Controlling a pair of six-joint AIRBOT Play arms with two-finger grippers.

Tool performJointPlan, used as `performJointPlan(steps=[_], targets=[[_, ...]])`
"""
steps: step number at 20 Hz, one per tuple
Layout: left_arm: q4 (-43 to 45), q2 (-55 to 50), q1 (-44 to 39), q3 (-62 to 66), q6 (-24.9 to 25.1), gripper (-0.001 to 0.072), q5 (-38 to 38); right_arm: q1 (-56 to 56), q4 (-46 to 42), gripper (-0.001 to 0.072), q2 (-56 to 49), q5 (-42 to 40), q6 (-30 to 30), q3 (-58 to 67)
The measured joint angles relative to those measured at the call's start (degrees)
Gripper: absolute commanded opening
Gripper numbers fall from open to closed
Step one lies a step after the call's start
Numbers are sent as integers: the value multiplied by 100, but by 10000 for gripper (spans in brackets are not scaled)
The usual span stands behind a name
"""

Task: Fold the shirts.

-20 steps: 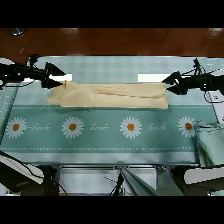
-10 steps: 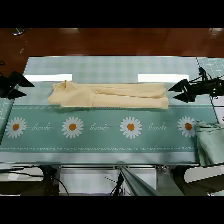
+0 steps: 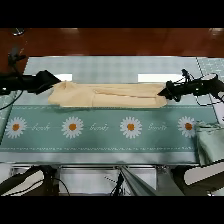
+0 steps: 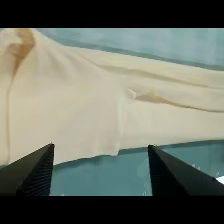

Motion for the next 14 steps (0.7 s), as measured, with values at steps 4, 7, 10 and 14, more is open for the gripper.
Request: performJointPlan(steps=[4,7,10,14], targets=[[-87,-131,-693,-81,118,25,129,-120,-278,20,573,479,-116,0],[-173,-245,-1287,-96,155,24,269,-269,-734,19,1451,879,-149,-46],[-203,-492,-2092,-28,173,24,664,-343,-1086,19,2597,1163,-151,-195],[-232,-1276,-3259,667,76,24,1049,-378,-1285,19,4024,1467,11,-457]])
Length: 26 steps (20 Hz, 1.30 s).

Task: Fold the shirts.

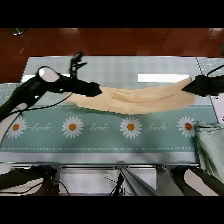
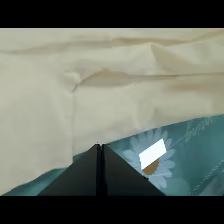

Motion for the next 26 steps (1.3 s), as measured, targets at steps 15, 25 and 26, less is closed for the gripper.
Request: performJointPlan(steps=[15,25,26], targets=[[-732,-3080,-2623,3174,-1355,25,-153,13,131,20,1366,341,461,-151],[-247,-2308,-339,3550,-1397,24,-1665,367,173,19,1318,127,629,-151],[-7,-2022,-13,3497,-1421,25,-1801,551,168,20,1261,33,699,-151]])
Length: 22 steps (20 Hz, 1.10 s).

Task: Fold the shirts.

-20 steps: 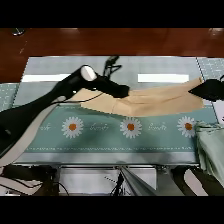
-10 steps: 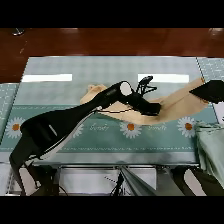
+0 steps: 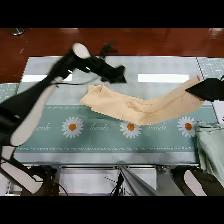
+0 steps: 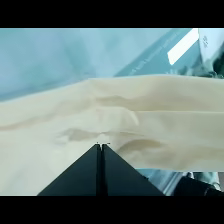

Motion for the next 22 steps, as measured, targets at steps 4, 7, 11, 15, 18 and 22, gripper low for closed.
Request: performJointPlan(steps=[4,7,11,15,18,22], targets=[[822,1670,1132,-754,74,25,-179,1067,7,19,-581,-535,278,249],[1187,3246,1893,-1878,245,26,31,2015,13,20,-1353,-973,466,734],[1386,5202,2505,-3545,358,26,219,3246,22,20,-2715,-1495,682,1639],[1322,6352,2682,-4760,396,26,304,4105,44,20,-4100,-1891,798,2629],[1231,6647,2721,-5182,402,26,339,4385,87,20,-4924,-2006,907,3244],[1172,6763,2741,-5381,415,26,365,4516,374,44,-5678,-2205,1005,3733]])
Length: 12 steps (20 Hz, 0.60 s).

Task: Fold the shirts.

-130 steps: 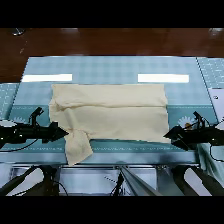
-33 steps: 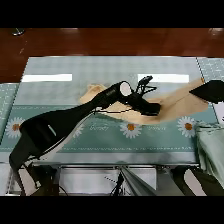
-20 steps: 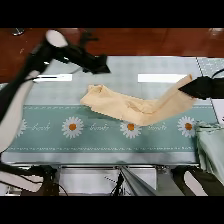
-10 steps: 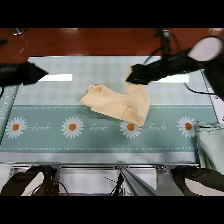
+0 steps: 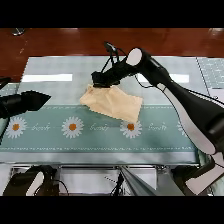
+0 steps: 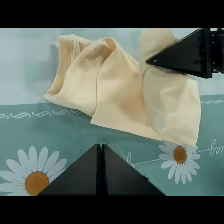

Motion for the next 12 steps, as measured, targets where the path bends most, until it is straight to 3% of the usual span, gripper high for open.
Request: performJointPlan(steps=[1,2,3,8,12], targets=[[-20,7,2,-22,0,26,11,9,85,256,-136,-55,31,61],[-22,7,2,-35,0,26,20,20,229,548,-269,-118,46,107],[-28,-2,2,-46,2,26,33,28,404,636,-369,-138,46,140],[-35,-160,2,-68,0,26,197,-361,951,635,-387,264,-142,210],[-35,-275,2,-98,0,26,258,-1377,691,634,428,1401,-201,221]])
